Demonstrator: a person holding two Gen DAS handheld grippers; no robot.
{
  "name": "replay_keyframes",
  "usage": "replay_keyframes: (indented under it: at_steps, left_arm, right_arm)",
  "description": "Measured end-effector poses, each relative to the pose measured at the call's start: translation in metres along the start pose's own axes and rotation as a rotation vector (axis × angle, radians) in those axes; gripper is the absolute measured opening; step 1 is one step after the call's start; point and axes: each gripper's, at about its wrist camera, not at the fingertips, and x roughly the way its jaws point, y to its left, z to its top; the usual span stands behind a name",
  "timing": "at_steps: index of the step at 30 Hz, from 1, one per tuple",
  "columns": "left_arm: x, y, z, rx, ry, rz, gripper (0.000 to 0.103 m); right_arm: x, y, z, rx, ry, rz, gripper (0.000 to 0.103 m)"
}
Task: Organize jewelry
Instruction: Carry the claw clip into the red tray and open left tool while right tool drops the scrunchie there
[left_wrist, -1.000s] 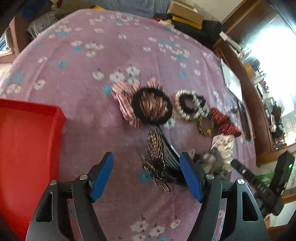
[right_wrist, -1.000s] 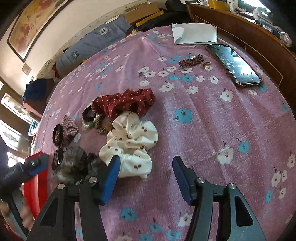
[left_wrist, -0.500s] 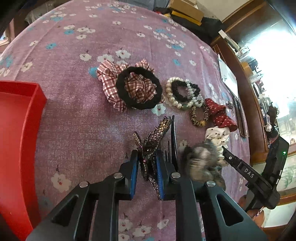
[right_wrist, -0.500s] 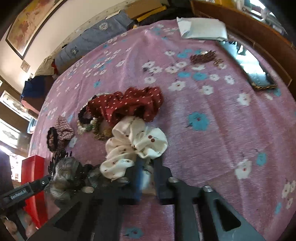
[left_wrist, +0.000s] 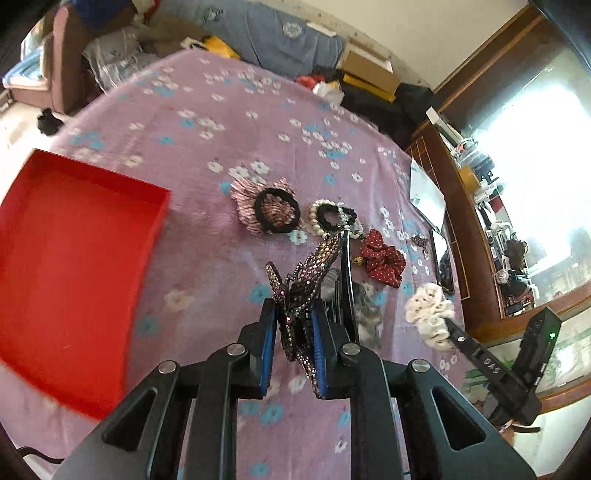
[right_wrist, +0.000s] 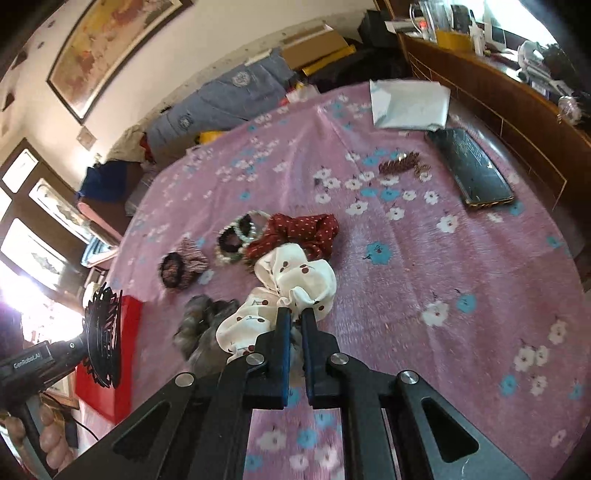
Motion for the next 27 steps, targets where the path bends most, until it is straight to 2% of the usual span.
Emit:
replay_keyframes:
  at_steps: [6, 10, 14, 20, 27]
  left_arm:
    - [-0.059, 0.025, -0.018, -0.024, -0.074, 0.093, 0.017]
    - [-0.092, 0.056, -0.018, -0.050, -0.103, 0.204, 0.017]
    - [-0.114, 0.089, -0.010, -0.062, -0.126, 0.284, 0.017]
    - [-0.114, 0.143, 0.014, -0.078, -0.129, 0.341, 0.017]
    - [-0.078, 0.201, 0.051, -0.052, -0.078, 0.335, 0.017]
  right_arm:
    - [-0.027, 0.020, -0.013, -0.090, -0.012, 0.072, 0.007]
    - [-0.024, 0.047, -0.023, -0.151, 0.006, 0.132, 0.007]
    - [-0.014, 0.083, -0.035, -0.204, 0.036, 0.187, 0.007]
    - [0.008, 0.154, -0.048, -0.292, 0.080, 0.244, 0.007]
    - [0.061, 0.244, -0.052, -0.326, 0.116, 0.251, 0.007]
